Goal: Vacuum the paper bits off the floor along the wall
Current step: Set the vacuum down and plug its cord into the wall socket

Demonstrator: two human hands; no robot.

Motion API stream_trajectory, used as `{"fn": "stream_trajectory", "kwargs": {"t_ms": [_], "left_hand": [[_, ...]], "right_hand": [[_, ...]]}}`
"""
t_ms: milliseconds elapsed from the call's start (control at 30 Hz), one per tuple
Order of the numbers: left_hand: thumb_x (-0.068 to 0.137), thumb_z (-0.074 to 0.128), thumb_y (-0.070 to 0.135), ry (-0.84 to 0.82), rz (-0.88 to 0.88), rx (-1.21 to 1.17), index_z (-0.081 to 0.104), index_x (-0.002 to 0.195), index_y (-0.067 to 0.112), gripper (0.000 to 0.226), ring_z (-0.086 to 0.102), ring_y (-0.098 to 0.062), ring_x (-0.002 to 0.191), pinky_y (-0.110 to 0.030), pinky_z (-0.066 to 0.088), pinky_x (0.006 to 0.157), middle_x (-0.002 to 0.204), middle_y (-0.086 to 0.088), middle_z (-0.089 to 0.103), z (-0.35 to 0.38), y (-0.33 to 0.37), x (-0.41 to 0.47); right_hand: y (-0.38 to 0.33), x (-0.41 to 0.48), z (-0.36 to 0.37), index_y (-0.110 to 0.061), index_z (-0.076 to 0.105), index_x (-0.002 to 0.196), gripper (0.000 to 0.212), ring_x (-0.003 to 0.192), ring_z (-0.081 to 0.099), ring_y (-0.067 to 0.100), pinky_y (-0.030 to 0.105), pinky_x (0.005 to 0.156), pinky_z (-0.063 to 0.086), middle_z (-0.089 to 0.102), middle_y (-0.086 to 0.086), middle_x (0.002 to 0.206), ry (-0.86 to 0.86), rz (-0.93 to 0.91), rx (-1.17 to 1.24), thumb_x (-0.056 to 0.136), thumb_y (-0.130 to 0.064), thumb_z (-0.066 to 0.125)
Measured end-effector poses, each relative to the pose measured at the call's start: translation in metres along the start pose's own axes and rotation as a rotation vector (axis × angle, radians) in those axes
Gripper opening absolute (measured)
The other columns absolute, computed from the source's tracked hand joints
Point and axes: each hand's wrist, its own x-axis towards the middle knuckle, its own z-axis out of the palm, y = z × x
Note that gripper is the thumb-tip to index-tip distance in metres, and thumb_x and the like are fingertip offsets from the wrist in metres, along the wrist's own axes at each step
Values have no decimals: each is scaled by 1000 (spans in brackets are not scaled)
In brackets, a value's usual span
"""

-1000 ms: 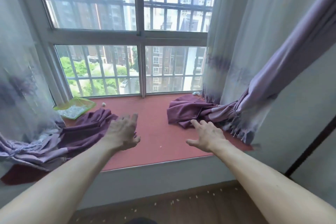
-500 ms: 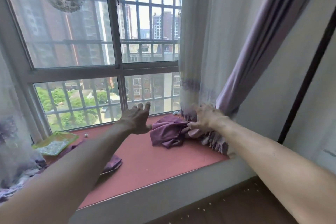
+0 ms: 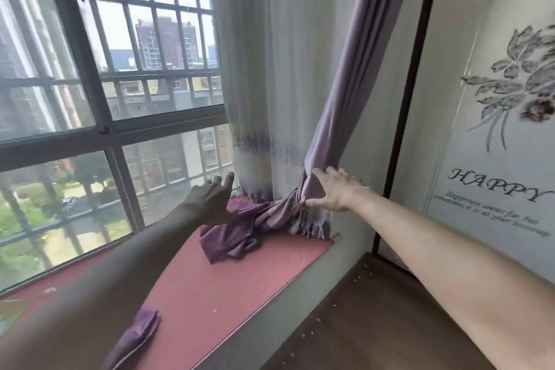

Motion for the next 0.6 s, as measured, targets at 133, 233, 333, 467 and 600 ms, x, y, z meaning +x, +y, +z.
{"fn": "stream_trajectory", "kwargs": {"t_ms": [133, 233, 333, 467, 600], "left_hand": [[85, 60, 55, -4, 138, -11, 9, 152, 11, 96, 57, -34, 111, -40, 51, 76, 135, -19, 47, 15, -10, 12], [87, 57, 54, 4, 211, -42, 10, 153, 9, 92, 55, -35, 117, -42, 51, 84, 137, -20, 46, 18, -8, 17], [86, 55, 55, -10, 267, -98, 13, 151, 10, 90, 55, -35, 117, -49, 53, 88, 136, -19, 48, 19, 2, 23], [87, 53, 56, -3, 336, -154, 11, 153, 11, 90, 53, -37, 122, -48, 50, 93, 139, -18, 45, 13, 27, 30], [85, 57, 55, 5, 404, -186, 15, 151, 10, 90, 53, -37, 122, -47, 49, 90, 135, -17, 47, 8, 62, 27]], "right_hand": [[-11, -8, 10, -23, 16, 154, 92, 141, 29, 33, 53, 109, 36, 30, 10, 155, -25, 133, 22, 83, -66, 57], [-16, -20, 13, -23, 16, 154, 92, 140, 29, 34, 52, 108, 37, 31, 10, 153, -45, 204, 6, 84, -66, 57], [-15, -37, 7, -25, 17, 153, 89, 139, 31, 33, 49, 103, 39, 33, 9, 151, -34, 264, -8, 85, -65, 56], [-1, -68, -4, -25, 21, 151, 83, 133, 39, 31, 46, 96, 43, 40, 8, 145, 24, 329, -18, 86, -63, 55], [20, -103, -7, -25, 22, 150, 80, 132, 41, 31, 48, 99, 43, 42, 9, 143, 29, 421, -24, 87, -62, 55]]}}
